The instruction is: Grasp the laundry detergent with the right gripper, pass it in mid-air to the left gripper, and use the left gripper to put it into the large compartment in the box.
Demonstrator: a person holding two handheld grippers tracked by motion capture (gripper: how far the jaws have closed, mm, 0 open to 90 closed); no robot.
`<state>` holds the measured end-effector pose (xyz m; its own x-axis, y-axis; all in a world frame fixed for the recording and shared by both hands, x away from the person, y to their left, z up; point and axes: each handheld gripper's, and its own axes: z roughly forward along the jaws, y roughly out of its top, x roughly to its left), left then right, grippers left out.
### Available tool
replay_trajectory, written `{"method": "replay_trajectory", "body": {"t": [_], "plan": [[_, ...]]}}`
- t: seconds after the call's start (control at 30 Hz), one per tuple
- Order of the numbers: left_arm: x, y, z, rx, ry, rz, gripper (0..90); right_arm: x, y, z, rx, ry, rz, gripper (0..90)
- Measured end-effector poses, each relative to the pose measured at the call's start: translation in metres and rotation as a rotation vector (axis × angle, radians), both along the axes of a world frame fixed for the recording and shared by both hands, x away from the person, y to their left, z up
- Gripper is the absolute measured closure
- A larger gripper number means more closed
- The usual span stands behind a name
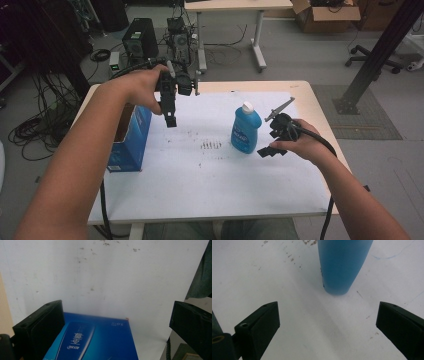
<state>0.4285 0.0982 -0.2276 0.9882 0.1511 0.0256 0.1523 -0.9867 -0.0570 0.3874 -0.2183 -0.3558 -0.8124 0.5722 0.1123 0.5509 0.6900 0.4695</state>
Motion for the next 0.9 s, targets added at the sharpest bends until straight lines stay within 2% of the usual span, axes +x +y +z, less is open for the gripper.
{"method": "replay_trajectory", "body": {"t": [0.37,0.5,0.83,0.9], "plan": [[0.000,0.000,0.000,0.001,-0.001,-0.001,0.2,0.007,0.004,-0.011,0.111,-0.068,0.002,4.3],[-0.001,0.000,0.000,-0.003,-0.003,0.001,0.2,0.009,0.005,-0.014,0.128,-0.082,-0.004,4.2],[-0.002,0.003,0.000,-0.001,-0.003,0.001,0.2,0.015,0.010,-0.025,0.214,-0.121,-0.035,4.2],[-0.002,0.003,0.000,-0.001,-0.004,0.001,0.2,0.015,0.010,-0.026,0.215,-0.127,-0.035,4.2]]}}
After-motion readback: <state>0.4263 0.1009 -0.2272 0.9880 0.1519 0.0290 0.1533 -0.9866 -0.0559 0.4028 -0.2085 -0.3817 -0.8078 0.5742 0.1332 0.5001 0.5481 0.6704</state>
